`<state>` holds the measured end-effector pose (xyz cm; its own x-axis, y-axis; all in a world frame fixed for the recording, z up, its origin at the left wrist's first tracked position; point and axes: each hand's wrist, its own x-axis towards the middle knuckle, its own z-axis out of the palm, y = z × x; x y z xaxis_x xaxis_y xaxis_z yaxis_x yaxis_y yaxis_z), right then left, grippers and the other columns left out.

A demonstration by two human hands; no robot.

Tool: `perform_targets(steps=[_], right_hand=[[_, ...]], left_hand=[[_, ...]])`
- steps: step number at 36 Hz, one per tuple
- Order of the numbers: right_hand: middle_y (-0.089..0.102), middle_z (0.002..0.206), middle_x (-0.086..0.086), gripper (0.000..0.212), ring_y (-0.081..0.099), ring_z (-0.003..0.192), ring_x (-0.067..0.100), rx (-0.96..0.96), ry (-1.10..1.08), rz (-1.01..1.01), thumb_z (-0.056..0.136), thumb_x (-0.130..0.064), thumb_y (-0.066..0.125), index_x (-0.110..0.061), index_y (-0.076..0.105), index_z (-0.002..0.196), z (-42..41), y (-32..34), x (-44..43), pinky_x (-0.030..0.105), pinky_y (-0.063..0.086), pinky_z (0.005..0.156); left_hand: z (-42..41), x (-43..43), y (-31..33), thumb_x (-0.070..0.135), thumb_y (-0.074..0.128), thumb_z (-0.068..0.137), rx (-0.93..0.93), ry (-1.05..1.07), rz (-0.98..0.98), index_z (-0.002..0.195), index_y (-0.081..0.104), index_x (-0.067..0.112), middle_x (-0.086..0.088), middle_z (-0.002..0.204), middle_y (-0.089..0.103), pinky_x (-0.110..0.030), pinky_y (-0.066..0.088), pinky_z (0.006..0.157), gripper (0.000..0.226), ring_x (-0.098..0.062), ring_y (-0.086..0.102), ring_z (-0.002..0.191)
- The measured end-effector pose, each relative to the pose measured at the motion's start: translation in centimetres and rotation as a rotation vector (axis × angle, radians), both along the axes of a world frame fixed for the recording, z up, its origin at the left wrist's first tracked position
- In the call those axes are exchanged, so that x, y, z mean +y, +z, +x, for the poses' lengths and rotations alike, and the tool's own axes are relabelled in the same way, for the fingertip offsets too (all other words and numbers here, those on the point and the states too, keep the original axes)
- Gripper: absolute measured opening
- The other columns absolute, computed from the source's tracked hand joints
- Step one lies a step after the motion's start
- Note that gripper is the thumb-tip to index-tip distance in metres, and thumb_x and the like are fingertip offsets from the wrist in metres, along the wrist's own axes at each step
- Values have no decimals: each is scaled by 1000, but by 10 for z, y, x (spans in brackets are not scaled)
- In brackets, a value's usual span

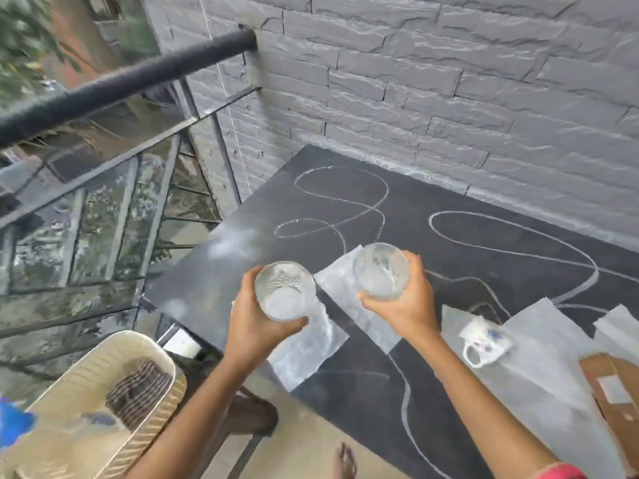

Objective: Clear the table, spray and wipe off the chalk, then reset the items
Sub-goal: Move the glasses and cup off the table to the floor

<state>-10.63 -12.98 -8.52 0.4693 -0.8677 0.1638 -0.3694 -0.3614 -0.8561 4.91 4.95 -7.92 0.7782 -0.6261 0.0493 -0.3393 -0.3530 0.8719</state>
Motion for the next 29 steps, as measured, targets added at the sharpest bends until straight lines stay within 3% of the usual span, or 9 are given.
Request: perform_targets(steps=[3,6,8,11,13,16,21,24,29], right_hand=[[52,105,-22,79,46,95,-14,-85,115,67,51,-26,91,-34,41,111,10,2,60,-1,34,77],[52,110,-21,82,48,101,-10,-99,216,115,49,-24,93,-33,41,112,18,-4,116,5,37,83],[51,110,-22,81,45,103,-15,-88,281,117,48,-26,93,-38,40,109,26,-13,156,2,34,83],[52,109,-26,81,47,105,-16,-72,374,180,47,-30,92,-43,41,109,36,-35,210,0,34,82],[55,116,-18,86,52,110,-4,-39,430,225,47,-30,92,-37,43,118,45,-56,245,11,39,91],[55,125,-7,94,52,116,4,11,499,305,49,-26,93,-25,42,128,53,-88,282,21,41,98],[58,118,-10,86,54,110,-1,110,633,369,48,-26,92,-34,45,119,76,-155,329,13,42,91],[56,119,-10,86,55,112,10,180,698,352,48,-26,92,-35,43,118,92,-198,347,31,46,94],[50,113,-24,85,52,108,8,308,747,293,48,-33,86,-48,37,115,117,-257,366,25,43,88]], left_hand=[[-2,56,0,38,87,43,73,109,-58,117,36,41,24,108,55,-5,41,75,90,3,53,95],[-6,114,-5,30,89,44,98,183,-85,124,41,25,8,120,53,-33,48,95,94,-13,54,111],[-8,155,-12,33,86,43,52,229,-61,127,42,19,2,124,48,-30,41,101,95,-15,50,115],[-17,213,-28,52,79,37,62,357,-37,123,36,28,7,120,40,-3,28,95,99,-2,41,108],[-21,250,-45,58,77,32,114,445,-23,120,33,32,7,121,43,-10,33,94,101,-5,44,107],[-26,292,-81,25,92,40,154,544,27,123,39,21,-5,126,47,-29,41,96,99,-20,51,112],[-34,346,-150,37,83,34,251,690,102,129,44,16,2,114,50,-4,35,68,104,-10,51,95],[-32,362,-190,28,93,38,266,752,144,127,45,15,4,113,50,-13,38,76,102,-17,53,101],[-19,372,-246,26,92,45,279,808,264,130,44,18,-1,128,54,-23,37,84,99,-22,54,115]])
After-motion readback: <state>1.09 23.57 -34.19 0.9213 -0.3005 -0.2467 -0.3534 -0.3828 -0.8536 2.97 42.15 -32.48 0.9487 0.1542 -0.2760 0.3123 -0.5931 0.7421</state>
